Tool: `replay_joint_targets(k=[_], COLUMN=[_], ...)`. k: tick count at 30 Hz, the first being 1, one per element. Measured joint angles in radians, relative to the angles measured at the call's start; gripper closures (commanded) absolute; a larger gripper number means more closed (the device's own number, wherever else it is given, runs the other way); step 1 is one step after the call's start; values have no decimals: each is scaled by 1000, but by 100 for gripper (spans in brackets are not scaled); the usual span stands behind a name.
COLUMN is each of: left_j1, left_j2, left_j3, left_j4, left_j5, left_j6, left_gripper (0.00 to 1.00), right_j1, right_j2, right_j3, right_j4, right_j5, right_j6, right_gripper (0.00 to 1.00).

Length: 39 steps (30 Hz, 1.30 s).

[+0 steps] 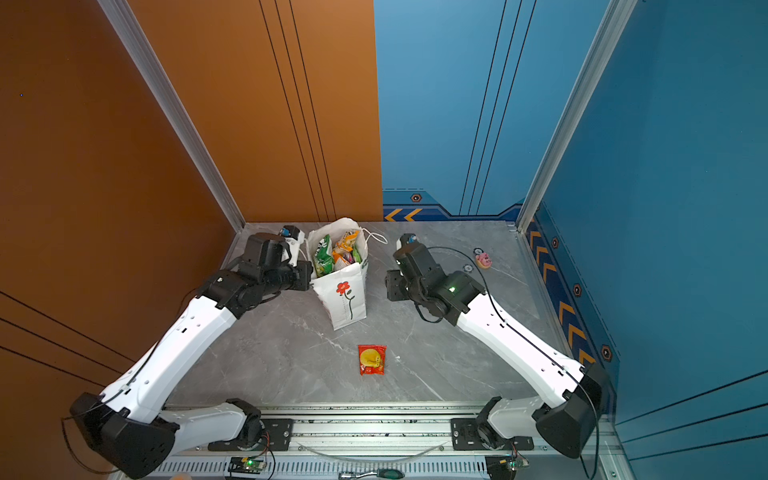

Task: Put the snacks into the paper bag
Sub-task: 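Raise the right gripper and move it to the red-and-yellow snack pack, then lower the right gripper and close it on the red snack pack's edge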

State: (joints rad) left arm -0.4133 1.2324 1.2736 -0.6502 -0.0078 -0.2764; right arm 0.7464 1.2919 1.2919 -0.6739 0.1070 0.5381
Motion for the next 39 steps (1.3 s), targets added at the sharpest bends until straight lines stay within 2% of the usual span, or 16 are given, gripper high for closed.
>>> replay_joint_targets(k=[3,6,14,19,29,34,39], left_j1=[0,0,0,0,-6,-12,-13], left_j2=[0,0,0,0,0,0,0], left_j3=[0,0,0,0,0,0,0], left_j4=[0,0,0,0,0,0,0], left_j5=[0,0,0,0,-8,-13,-16], left_j6=[0,1,3,3,4,8,8], left_gripper=[100,100,100,100,100,100,100], right_j1=[0,8,50,72,216,255,275], right_j2=[-47,-95,-177,-163,11,104,122], right_j3=[-102,-198,-418,-523,-538,-505,-428], right_j4=[17,37,109,155,293,272,237], right_j5=[0,3,-5,-74,-157,-151,-124], right_j6=[52,130,370,511,672,682,663], right_gripper=[29,26,25,24,23,22,22])
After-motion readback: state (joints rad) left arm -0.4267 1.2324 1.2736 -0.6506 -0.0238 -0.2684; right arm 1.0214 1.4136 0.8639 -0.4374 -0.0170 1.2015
